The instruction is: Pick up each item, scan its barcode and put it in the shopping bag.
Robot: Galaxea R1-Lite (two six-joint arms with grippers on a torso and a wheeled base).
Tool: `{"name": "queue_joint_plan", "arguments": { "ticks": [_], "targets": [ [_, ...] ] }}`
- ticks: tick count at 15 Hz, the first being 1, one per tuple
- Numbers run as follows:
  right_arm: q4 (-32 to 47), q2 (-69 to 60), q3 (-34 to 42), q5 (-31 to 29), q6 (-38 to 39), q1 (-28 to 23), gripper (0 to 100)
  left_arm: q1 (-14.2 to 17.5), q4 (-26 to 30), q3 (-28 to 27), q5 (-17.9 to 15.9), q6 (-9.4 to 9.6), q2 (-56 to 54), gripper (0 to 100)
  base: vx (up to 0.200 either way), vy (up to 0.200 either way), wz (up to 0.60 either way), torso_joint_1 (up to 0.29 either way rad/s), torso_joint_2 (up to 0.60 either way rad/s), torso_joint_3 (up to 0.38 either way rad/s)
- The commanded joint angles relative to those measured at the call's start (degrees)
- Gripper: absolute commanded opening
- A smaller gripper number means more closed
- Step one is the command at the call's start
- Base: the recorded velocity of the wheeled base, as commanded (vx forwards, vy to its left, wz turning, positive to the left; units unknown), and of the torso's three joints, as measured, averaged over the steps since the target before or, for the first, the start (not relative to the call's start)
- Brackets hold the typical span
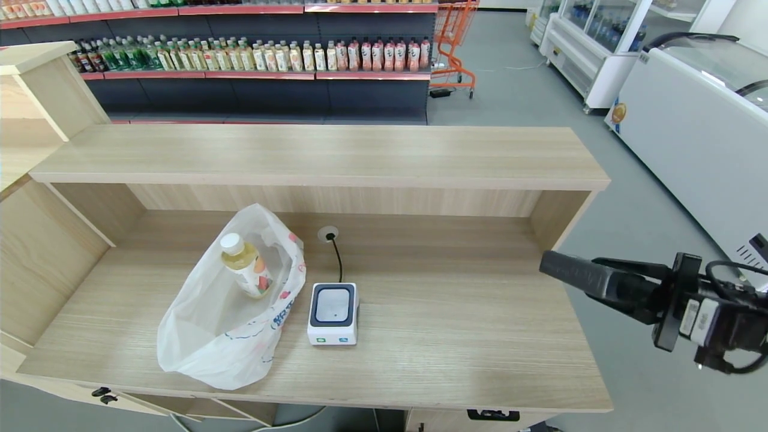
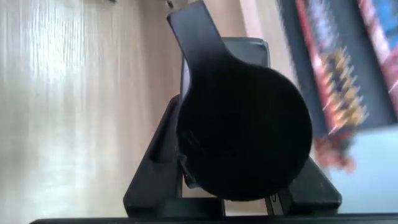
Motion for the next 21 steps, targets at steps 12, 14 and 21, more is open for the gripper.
{"name": "queue_joint_plan", "arguments": {
  "ticks": [12, 14, 21],
  "targets": [
    [11.07, 0.16, 1.79, 12.06, -65.52, 21.22, 0, 0.0, -0.01, 0.01, 0.02, -0.01, -0.02, 100, 0.0, 0.0, 0.0, 0.0, 0.0, 0.0],
    [11.07, -2.03, 1.96, 12.06, -65.52, 24.82, 0, 0.0, -0.01, 0.01, 0.02, -0.01, -0.02, 100, 0.0, 0.0, 0.0, 0.0, 0.0, 0.0],
    [9.93, -2.03, 0.91, 11.89, -67.36, 28.95, 0, 0.0, -0.01, 0.01, 0.02, -0.01, -0.02, 100, 0.0, 0.0, 0.0, 0.0, 0.0, 0.0]
  ]
}}
